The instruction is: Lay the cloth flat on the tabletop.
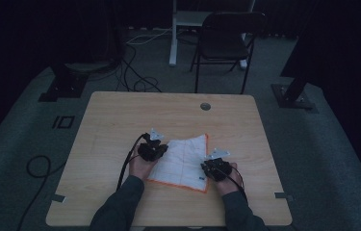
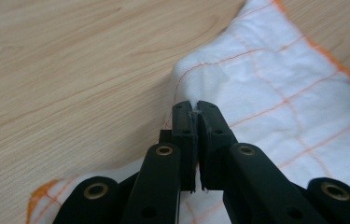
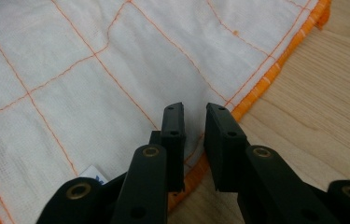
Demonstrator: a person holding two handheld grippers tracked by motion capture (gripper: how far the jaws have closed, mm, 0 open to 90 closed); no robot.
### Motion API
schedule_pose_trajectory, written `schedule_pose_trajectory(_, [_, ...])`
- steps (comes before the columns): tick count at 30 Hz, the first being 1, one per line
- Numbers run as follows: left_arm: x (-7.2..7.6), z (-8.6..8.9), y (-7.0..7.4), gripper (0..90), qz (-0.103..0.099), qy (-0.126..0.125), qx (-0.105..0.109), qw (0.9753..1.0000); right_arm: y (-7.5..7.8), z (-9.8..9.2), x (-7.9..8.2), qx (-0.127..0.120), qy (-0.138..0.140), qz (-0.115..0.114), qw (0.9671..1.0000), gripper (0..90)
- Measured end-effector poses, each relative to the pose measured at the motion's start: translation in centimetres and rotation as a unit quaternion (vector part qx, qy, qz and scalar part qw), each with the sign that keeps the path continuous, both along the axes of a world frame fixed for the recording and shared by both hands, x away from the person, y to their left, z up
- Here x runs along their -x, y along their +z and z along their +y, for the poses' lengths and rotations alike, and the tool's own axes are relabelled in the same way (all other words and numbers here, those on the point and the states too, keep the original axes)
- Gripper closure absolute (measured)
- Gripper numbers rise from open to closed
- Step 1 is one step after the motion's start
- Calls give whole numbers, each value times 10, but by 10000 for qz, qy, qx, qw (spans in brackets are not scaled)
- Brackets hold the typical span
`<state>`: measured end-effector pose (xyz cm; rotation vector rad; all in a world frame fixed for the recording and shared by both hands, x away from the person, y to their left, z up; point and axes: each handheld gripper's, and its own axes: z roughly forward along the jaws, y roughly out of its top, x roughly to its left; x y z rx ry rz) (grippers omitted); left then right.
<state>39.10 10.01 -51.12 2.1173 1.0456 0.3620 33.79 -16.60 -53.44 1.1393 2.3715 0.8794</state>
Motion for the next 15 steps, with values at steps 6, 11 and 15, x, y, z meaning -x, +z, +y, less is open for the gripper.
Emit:
schedule_pose_trajectory(6, [24,-8,-1,873,-192,-273,-30,9994,0,0,0,2,-4,-4,10000,779])
schedule_pose_trajectory(11, [42,-15,-10,873,-194,-546,-158,9982,0,0,0,-2,-7,14,10000,779])
schedule_pose_trajectory(15, [48,-16,-18,872,-133,-632,-198,9977,0,0,0,-12,-6,35,10000,778])
